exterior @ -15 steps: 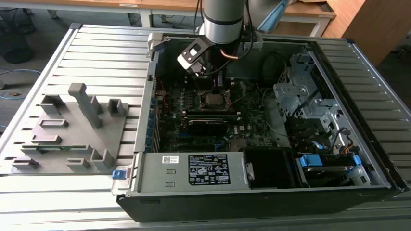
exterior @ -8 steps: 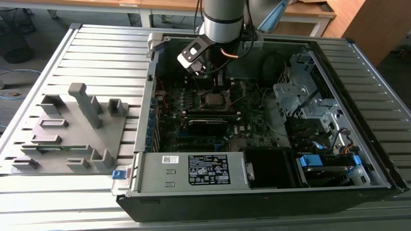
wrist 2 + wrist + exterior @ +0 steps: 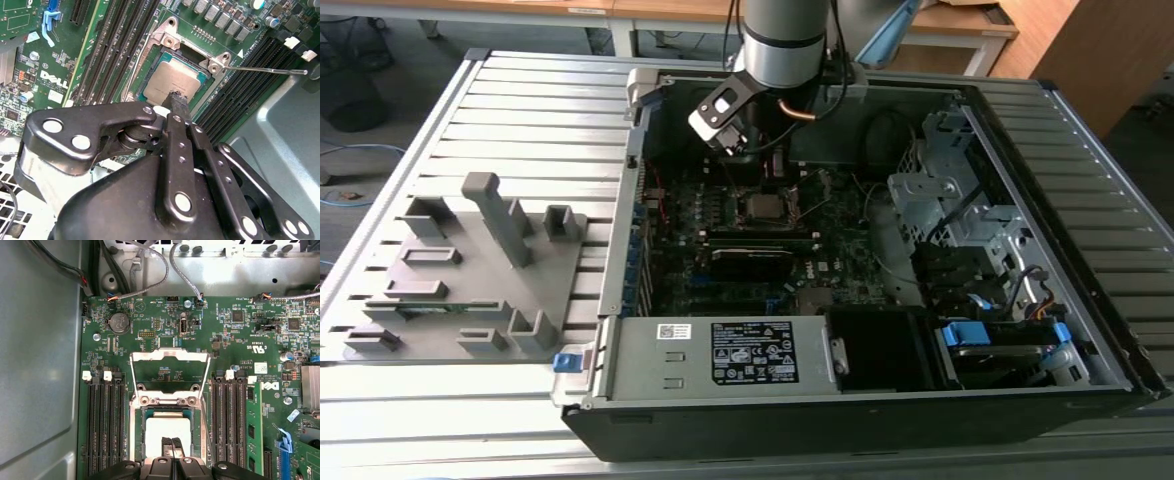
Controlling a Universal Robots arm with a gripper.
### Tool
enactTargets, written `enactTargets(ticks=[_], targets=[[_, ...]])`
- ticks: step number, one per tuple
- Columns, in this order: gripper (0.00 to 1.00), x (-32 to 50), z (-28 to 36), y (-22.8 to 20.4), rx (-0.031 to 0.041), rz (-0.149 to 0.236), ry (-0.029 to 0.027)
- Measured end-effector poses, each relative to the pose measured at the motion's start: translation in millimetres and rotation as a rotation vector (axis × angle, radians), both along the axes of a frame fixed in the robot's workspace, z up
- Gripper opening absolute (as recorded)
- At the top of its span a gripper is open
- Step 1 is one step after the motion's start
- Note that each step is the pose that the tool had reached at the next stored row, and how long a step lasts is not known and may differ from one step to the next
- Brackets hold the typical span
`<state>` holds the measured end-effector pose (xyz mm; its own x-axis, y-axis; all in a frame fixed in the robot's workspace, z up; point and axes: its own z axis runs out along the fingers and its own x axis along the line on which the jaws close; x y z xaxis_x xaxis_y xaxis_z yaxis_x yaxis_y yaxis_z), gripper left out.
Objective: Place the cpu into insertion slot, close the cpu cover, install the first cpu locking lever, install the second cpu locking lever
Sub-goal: 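Close the cpu cover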
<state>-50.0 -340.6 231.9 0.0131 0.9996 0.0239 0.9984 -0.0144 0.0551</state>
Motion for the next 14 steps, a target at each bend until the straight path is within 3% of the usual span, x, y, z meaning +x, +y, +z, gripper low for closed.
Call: enactTargets(ticks=[14], targets=[[0.11, 0.0, 2.0, 0.0, -0.0002, 0.0, 0.0001]])
